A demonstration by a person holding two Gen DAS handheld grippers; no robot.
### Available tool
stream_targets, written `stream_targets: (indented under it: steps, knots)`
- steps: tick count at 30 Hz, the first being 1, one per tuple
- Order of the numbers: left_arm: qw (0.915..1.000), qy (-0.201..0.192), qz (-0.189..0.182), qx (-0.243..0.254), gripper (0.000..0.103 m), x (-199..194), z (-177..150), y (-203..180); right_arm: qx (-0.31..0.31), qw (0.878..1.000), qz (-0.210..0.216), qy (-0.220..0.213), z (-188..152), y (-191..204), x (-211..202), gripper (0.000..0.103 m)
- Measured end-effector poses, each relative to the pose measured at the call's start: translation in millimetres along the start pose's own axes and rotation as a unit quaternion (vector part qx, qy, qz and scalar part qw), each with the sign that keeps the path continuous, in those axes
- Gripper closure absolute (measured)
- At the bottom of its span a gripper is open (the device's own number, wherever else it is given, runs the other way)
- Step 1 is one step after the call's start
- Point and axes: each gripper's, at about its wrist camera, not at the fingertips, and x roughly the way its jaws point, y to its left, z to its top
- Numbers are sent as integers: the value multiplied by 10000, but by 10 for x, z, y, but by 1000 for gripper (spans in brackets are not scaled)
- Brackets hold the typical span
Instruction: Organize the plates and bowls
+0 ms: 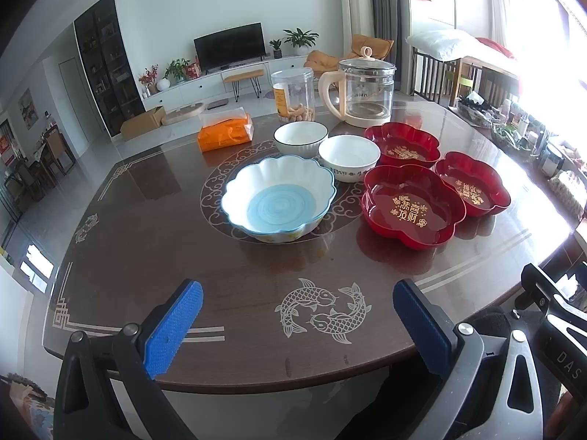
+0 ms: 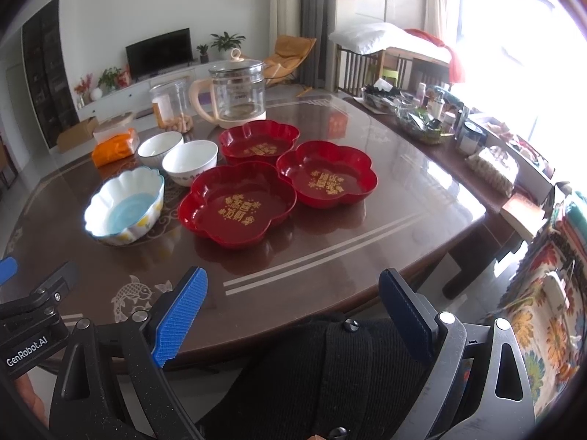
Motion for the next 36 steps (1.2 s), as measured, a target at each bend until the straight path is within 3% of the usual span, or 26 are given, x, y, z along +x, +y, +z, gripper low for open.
stream_targets:
  steps: [36]
  knots:
    - [10000,2,-5,17,0,3,-3,-2,14,10000,18,9,9,-19,-15,7]
